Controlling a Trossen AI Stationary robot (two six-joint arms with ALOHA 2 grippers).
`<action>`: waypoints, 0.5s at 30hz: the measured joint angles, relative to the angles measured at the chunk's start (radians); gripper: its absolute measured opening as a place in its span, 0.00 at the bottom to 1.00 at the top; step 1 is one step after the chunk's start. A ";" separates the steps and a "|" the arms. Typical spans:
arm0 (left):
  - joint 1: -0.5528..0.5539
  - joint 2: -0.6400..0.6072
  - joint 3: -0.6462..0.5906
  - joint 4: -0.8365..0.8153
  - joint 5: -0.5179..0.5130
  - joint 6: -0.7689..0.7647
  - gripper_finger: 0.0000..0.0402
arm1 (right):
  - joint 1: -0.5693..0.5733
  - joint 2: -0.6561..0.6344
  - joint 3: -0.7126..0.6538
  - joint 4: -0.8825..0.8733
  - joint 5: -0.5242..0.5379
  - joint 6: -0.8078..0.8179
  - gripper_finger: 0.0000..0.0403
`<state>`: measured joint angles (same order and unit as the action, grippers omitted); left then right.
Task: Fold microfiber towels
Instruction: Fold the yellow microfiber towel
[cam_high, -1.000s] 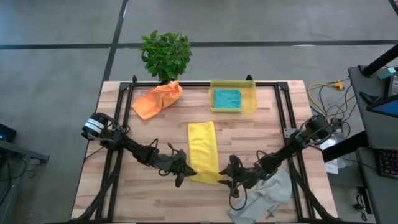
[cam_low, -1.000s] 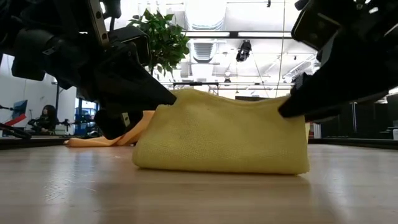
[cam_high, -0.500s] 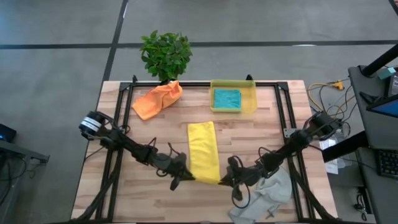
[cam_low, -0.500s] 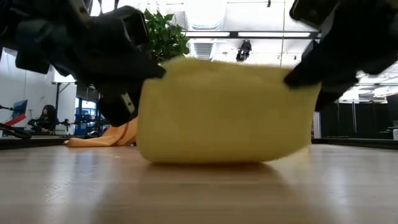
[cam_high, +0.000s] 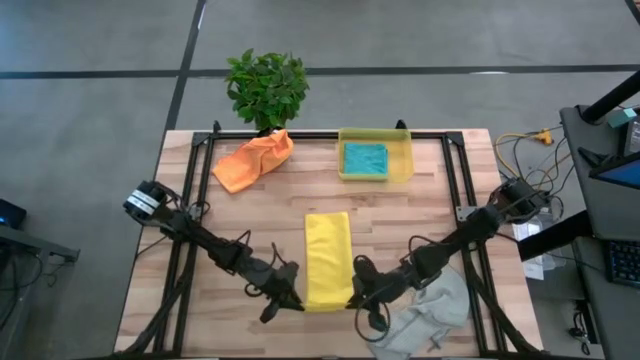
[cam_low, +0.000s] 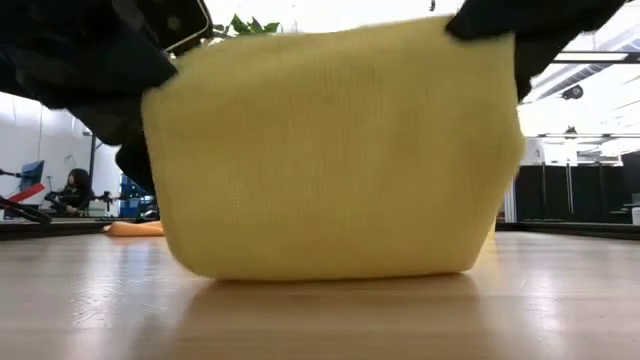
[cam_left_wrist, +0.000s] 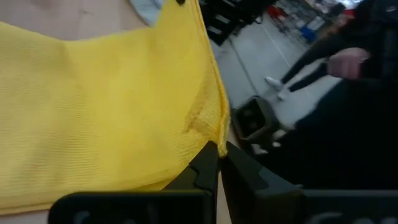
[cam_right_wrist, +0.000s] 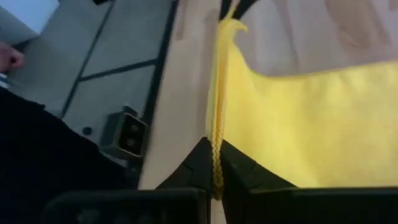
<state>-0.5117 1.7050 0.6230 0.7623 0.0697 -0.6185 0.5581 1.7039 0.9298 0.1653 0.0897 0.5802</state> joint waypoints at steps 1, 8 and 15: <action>0.000 -0.002 -0.002 -0.006 -0.024 0.005 0.00 | -0.010 0.000 -0.002 -0.008 0.000 0.001 0.03; 0.000 -0.062 -0.009 -0.156 -0.217 0.070 0.00 | -0.097 -0.033 -0.029 -0.074 -0.033 -0.015 0.03; 0.016 -0.145 -0.015 -0.272 -0.361 0.135 0.00 | -0.201 -0.071 -0.064 -0.138 -0.066 -0.083 0.03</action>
<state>-0.4961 1.5595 0.6078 0.4906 -0.2911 -0.4836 0.3571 1.6328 0.8661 0.0270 0.0241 0.4971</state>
